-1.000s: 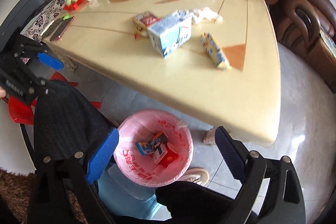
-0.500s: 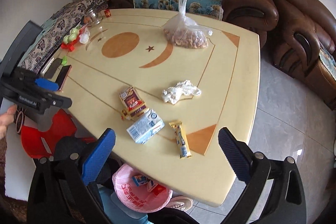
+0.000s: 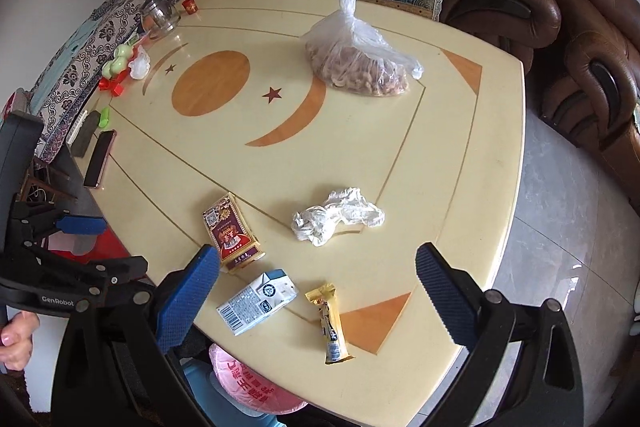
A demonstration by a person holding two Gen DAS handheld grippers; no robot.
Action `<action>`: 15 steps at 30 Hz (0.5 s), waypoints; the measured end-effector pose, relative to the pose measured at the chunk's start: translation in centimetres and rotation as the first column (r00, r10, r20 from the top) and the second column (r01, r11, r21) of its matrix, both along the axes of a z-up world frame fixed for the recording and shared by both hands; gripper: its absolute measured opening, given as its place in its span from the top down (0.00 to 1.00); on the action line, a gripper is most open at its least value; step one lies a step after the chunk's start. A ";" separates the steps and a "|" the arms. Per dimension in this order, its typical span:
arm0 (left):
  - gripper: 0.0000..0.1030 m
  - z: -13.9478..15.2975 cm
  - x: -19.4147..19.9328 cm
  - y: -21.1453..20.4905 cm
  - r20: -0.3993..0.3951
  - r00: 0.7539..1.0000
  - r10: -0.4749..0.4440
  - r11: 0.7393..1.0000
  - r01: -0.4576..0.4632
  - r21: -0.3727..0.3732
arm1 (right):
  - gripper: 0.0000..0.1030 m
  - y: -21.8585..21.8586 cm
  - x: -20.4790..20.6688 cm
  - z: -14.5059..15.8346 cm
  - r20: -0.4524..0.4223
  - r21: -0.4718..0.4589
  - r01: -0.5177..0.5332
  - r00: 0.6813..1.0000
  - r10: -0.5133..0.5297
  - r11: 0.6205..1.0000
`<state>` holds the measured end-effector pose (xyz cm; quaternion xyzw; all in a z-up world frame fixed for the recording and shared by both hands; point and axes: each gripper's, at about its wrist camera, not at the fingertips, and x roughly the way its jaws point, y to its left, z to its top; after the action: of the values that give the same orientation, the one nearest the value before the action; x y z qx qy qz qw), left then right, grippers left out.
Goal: Collect trash
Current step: 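Move both tools back over the table toward the card box and tissue, then grasp the purple playing-card box with the left tool while the right tool grasps the white tissue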
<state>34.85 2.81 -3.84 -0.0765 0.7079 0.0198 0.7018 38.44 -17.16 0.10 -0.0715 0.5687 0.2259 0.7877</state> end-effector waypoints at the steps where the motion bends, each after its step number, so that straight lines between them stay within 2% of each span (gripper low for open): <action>1: 0.21 -0.6 0.2 -0.2 -0.003 1.000 0.015 1.000 -0.015 0.003 | 0.07 0.2 0.4 -0.6 -0.012 -0.005 -0.005 1.000 0.005 1.000; 6: 0.21 -4.4 1.3 -1.2 -0.072 0.996 0.050 0.999 -0.052 -0.014 | 0.07 0.9 1.6 -3.1 -0.064 -0.025 -0.020 0.998 0.018 0.999; 9: 0.21 -5.8 1.8 -1.1 -0.081 0.992 0.100 0.995 -0.101 -0.006 | 0.07 1.2 2.2 -4.5 -0.085 -0.041 -0.032 0.996 0.028 0.999; 15: 0.21 -8.8 2.1 -0.2 -0.117 0.974 0.192 0.979 -0.198 -0.043 | 0.07 1.9 3.4 -7.1 -0.129 -0.070 -0.044 0.991 0.035 0.997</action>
<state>36.94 2.58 -12.63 -0.1635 0.7355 0.0735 0.6534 41.82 -15.26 -7.04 -0.0968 0.6244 0.2248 0.7418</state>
